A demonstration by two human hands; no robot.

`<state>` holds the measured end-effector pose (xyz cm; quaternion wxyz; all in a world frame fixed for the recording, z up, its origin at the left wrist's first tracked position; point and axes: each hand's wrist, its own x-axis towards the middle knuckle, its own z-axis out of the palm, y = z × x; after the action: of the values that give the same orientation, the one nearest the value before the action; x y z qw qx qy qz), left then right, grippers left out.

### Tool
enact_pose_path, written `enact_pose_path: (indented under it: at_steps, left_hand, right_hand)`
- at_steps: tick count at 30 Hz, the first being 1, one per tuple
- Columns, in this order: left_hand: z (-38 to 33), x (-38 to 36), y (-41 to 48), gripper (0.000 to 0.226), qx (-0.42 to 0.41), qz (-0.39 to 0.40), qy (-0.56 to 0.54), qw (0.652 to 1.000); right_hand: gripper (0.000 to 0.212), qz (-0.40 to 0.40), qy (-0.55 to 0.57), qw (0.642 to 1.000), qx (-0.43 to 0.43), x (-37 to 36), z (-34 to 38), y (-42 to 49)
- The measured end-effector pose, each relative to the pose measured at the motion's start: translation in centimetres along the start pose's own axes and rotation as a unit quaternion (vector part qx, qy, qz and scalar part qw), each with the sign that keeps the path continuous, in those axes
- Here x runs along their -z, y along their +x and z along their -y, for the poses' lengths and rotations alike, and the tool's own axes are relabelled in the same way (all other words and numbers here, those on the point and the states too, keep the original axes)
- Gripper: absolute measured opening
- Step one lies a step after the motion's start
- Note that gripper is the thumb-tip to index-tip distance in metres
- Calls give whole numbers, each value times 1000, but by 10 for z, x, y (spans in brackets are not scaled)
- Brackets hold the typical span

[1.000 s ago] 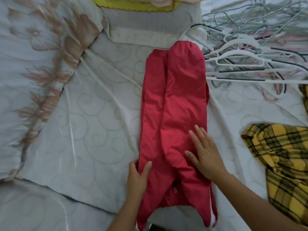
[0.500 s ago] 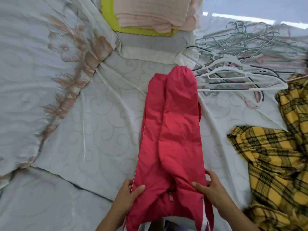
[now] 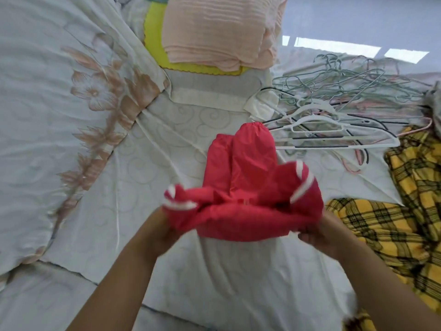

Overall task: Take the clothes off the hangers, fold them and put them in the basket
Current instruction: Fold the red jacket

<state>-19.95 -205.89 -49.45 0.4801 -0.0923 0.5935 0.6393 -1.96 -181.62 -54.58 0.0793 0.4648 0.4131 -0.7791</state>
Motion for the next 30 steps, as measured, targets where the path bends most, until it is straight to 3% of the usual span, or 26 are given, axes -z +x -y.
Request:
enact_pose_path:
  at_steps: [3, 6, 8, 10, 12, 14, 15, 18, 21, 23, 25, 28, 30]
  left_hand:
    - [-32, -13, 65, 30, -9, 17, 8, 1000]
    - [-50, -26, 124, 39, 2, -21, 19, 1000]
    - [-45, -25, 146, 38, -1, -23, 58, 998]
    - [-29, -16, 164, 31, 1, -82, 168, 982]
    - [-9, -8, 174, 69, -13, -129, 292, 948]
    - [0, -7, 178, 107, -9, -144, 294, 945]
    - [2, -6, 182, 109, -6, -140, 260, 955]
    - [-5, -8, 199, 71, -36, -105, 173, 979]
    - [-18, -12, 214, 28, -100, -102, 130, 981]
    - [-22, -12, 224, 27, -123, -105, 127, 979]
    - [-21, -9, 231, 33, -124, -99, 177, 971]
    - [-12, -5, 233, 40, -88, -123, 215, 965]
    - [-5, -4, 226, 43, -35, -161, 206, 965]
  right_hand:
    - [44, -47, -28, 998, -9, -11, 39, 34]
    - [57, -81, -52, 995, -11, -21, 60, 79]
    - [51, -90, -90, 992, -7, -22, 61, 99]
    - [32, -104, -147, 983, 40, -25, 56, 112]
    - [14, -141, -156, 969, 133, -23, 49, 124]
    - [12, -165, -121, 962, 183, -24, 47, 134]
    - [15, -168, -110, 961, 191, -26, 49, 139]
    - [15, -182, -71, 960, 202, -32, 61, 148]
    - [36, -128, 16, 966, 224, -37, 71, 154]
    - [34, -122, 30, 969, 215, -35, 72, 166]
    - [36, -184, -62, 962, 191, -32, 67, 182]
    - [56, -276, -212, 924, 155, -33, 58, 191]
    - [52, -266, -178, 934, 157, -36, 55, 181]
